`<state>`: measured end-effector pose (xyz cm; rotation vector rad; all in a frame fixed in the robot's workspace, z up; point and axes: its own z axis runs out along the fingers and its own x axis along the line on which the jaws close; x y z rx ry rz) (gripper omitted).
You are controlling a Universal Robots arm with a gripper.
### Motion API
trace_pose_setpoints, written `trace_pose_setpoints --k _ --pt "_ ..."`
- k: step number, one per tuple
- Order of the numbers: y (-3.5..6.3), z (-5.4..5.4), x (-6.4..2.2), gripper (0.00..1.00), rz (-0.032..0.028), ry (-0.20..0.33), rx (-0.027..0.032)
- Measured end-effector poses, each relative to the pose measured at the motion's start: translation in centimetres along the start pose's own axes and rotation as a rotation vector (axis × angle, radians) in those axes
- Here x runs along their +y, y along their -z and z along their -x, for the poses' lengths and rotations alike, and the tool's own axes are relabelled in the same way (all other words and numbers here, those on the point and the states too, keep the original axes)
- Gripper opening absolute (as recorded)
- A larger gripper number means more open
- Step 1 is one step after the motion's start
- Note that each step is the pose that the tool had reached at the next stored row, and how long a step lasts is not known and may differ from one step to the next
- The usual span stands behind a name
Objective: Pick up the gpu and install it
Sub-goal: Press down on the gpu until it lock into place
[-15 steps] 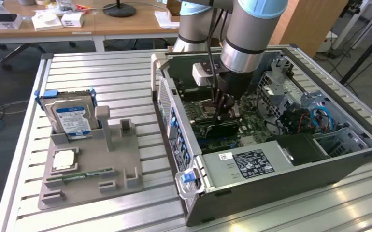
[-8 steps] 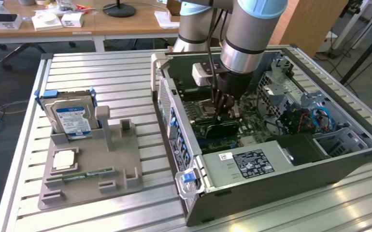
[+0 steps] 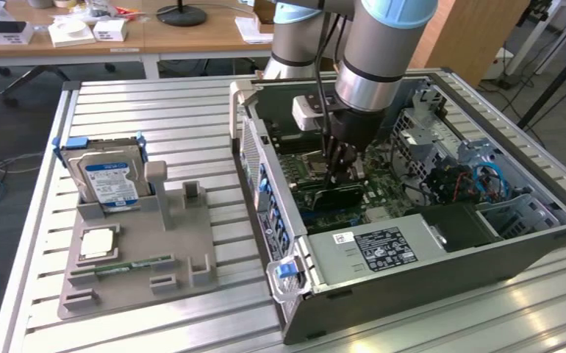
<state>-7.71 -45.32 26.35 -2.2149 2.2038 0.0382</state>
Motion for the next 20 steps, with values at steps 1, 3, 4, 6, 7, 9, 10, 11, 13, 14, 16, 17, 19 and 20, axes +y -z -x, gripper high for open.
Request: trace_pose_setpoints --k 1,3,4,6,7,9,10,11,13,14,16,17,19,20 --pt "0.17 0.0 0.00 0.10 0.0003 0.000 0.0006" --pt "0.52 0.0 0.01 0.10 0.0004 0.000 0.0008" --pt "0.69 0.0 0.01 0.10 0.0004 0.000 0.0009" --pt "1.04 0.0 0.01 0.10 0.0005 0.000 0.0011" --pt "1.21 0.0 0.01 0.10 0.0004 0.000 0.0010" --pt "1.59 0.0 0.01 0.10 0.0004 0.000 0.0010" --pt "1.79 0.0 0.01 0.10 0.0004 0.000 0.0011" --pt "2.00 0.1 0.01 0.10 0.0004 0.000 0.0012" --pt "2.38 0.1 0.01 0.10 0.0004 0.000 0.0011" --pt "2.58 0.1 0.02 0.10 0.0004 0.000 0.0010" --pt "2.95 0.1 0.02 0.10 0.0004 0.000 0.0010" --pt "3.17 0.1 0.02 0.10 0.0005 0.000 0.0012" --pt "3.59 0.1 0.02 0.10 0.0005 0.000 0.0012" --pt "3.82 0.1 0.02 0.10 0.0004 0.000 0.0014"
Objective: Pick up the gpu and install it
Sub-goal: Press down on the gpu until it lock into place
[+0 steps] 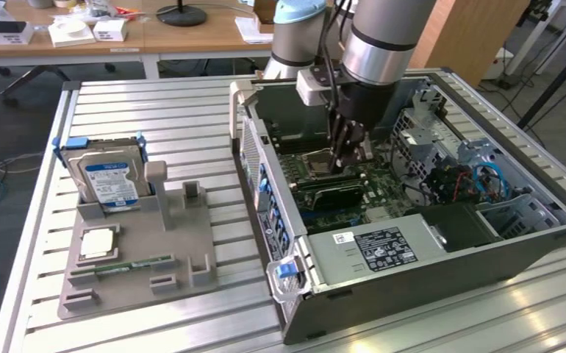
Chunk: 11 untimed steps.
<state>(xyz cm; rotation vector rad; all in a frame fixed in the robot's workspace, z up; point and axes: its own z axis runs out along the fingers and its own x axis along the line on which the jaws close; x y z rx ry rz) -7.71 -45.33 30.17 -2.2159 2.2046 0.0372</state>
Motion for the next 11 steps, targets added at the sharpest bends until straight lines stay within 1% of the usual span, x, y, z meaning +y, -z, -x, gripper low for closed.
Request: trace_pose_setpoints --k 11 --pt "2.82 0.1 0.01 0.10 0.0000 0.000 0.0020"
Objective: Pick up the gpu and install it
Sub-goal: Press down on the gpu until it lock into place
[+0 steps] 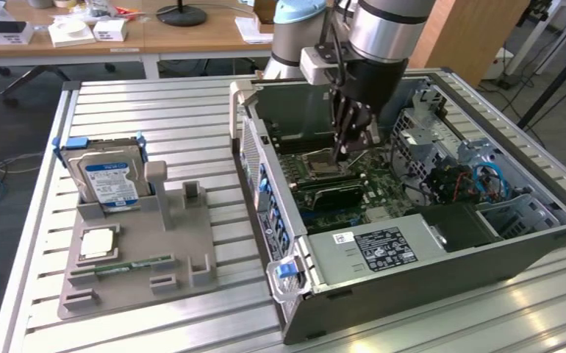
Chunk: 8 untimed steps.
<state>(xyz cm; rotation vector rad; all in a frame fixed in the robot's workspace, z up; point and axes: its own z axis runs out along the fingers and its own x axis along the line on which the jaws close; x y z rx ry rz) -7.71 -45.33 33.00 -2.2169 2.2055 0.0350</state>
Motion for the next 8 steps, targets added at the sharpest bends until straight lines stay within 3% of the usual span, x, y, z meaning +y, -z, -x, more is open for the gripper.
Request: trace_pose_setpoints --k 8 --pt "2.08 0.1 0.02 0.10 0.0000 0.000 0.0023"
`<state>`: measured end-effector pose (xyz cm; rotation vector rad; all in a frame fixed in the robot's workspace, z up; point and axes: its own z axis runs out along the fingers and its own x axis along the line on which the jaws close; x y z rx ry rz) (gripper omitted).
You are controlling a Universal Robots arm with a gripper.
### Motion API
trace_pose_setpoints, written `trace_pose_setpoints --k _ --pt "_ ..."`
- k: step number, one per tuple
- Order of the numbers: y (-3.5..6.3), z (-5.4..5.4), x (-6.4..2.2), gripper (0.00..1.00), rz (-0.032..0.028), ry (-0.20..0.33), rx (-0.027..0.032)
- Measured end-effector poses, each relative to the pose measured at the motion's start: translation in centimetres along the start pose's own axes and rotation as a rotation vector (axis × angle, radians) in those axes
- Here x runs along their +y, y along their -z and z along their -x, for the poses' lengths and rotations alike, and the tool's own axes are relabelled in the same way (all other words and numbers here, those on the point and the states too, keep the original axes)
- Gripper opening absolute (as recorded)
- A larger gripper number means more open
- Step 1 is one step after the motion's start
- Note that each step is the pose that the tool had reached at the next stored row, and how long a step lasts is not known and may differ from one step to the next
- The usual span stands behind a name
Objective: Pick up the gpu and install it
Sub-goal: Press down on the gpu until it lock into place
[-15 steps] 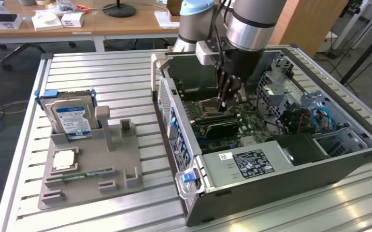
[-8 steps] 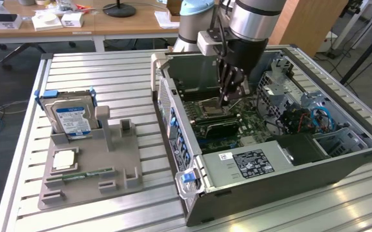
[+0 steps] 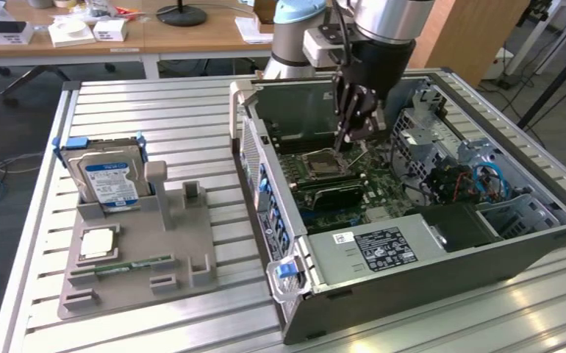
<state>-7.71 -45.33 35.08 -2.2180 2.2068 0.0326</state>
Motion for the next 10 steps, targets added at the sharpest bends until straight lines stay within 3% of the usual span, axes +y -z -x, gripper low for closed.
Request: trace_pose_setpoints --k 3,10 --pt "0.66 0.02 0.00 0.10 0.0000 0.000 0.0006" --pt "0.73 0.02 0.01 0.10 -0.0001 0.000 0.0007"
